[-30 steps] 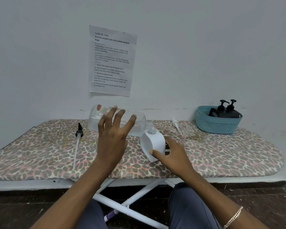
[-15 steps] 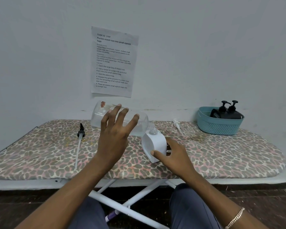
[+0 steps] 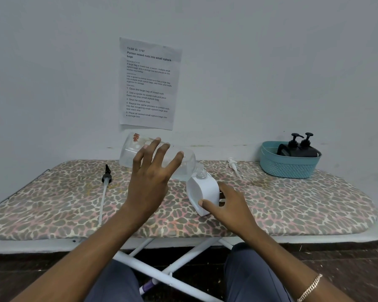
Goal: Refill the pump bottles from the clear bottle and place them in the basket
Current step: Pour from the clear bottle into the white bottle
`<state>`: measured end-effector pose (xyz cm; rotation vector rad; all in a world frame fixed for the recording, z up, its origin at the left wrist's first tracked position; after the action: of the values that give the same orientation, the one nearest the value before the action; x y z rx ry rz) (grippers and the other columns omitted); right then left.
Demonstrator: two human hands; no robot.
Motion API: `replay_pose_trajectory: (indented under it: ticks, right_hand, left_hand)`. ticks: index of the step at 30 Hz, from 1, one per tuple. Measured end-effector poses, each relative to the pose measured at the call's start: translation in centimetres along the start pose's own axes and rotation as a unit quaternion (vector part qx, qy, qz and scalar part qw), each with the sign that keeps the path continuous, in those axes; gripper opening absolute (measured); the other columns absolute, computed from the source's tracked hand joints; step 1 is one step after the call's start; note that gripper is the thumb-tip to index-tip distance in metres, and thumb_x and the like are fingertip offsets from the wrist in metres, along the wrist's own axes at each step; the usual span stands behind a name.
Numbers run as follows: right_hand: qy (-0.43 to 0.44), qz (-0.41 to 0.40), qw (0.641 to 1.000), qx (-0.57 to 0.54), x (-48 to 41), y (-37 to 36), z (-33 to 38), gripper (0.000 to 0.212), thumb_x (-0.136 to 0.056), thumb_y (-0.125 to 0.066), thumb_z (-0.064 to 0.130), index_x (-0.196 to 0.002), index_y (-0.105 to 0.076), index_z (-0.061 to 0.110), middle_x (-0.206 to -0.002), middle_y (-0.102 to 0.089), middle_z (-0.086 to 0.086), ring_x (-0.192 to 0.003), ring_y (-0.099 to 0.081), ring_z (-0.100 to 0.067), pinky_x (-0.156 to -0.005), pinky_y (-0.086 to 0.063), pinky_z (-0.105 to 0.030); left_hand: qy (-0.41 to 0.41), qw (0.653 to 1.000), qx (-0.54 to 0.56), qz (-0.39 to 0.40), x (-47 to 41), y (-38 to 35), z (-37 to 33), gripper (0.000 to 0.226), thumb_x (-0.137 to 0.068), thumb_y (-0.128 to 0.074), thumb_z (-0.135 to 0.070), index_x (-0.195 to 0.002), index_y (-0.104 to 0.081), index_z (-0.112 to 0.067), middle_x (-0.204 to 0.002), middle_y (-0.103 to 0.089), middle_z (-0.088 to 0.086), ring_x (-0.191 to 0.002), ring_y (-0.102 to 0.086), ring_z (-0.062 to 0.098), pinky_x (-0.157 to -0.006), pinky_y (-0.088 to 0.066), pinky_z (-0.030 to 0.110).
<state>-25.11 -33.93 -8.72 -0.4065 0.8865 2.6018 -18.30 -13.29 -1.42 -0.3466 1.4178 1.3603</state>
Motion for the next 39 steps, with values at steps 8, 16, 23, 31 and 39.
replay_pose_trajectory:
  ticks: [8,16,23,31,39]
  right_hand:
    - [0.0,0.003,1.0,-0.002,0.0,0.06,0.02,0.058,-0.086,-0.078,0.041,-0.138,-0.059,0.027,-0.106,-0.055,0.027,-0.094,-0.055,0.01,-0.072,-0.044,-0.009]
    - [-0.003,0.001,1.0,0.001,0.03,0.05,0.01,0.057,-0.085,-0.079,0.042,-0.137,-0.06,0.026,-0.104,-0.054,0.03,-0.093,-0.056,0.009,-0.072,-0.044,-0.009]
    - [-0.006,0.001,1.0,-0.003,0.01,0.04,-0.08,0.058,-0.085,-0.078,0.044,-0.137,-0.059,0.027,-0.111,-0.06,0.019,-0.098,-0.058,0.001,-0.074,-0.046,-0.012]
    - [-0.005,0.003,1.0,-0.004,-0.03,0.03,-0.28,0.056,-0.084,-0.078,0.046,-0.134,-0.06,0.029,-0.114,-0.064,0.016,-0.097,-0.059,0.007,-0.073,-0.05,-0.015]
    - [0.001,-0.003,1.0,-0.006,-0.09,0.05,-0.29,0.056,-0.084,-0.079,0.046,-0.134,-0.061,0.029,-0.115,-0.065,0.017,-0.097,-0.06,0.003,-0.074,-0.049,-0.014]
  left_hand:
    - [-0.006,1.0,0.002,0.001,-0.16,0.03,0.0,0.085,-0.06,-0.059,0.022,-0.135,-0.067,-0.018,-0.139,-0.06,0.018,-0.145,-0.04,0.04,-0.114,-0.027,0.05]
    - [-0.013,1.0,-0.002,0.0,-0.28,0.01,0.05,0.082,-0.064,-0.056,0.021,-0.136,-0.067,-0.018,-0.139,-0.061,0.019,-0.144,-0.042,0.04,-0.114,-0.027,0.05]
    - [-0.02,1.0,-0.005,0.003,-0.4,0.03,0.12,0.083,-0.062,-0.059,0.021,-0.135,-0.068,-0.018,-0.139,-0.061,0.019,-0.143,-0.045,0.04,-0.114,-0.027,0.05]
    - [-0.024,1.0,-0.011,0.007,-0.54,-0.01,0.11,0.083,-0.063,-0.055,0.021,-0.135,-0.067,-0.018,-0.139,-0.061,0.018,-0.144,-0.045,0.039,-0.116,-0.026,0.049]
    - [-0.033,0.999,-0.022,0.012,-0.64,0.1,0.07,0.083,-0.063,-0.056,0.021,-0.136,-0.066,-0.018,-0.139,-0.061,0.018,-0.143,-0.044,0.039,-0.115,-0.026,0.049]
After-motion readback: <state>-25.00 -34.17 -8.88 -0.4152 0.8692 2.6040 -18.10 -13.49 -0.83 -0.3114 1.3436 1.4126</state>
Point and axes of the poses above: each hand's wrist, its own x-axis away from the middle knuckle, its own y-axis out of the back of the hand, z = x × y, the point moved 4 cm from there along -x, towards the middle knuckle
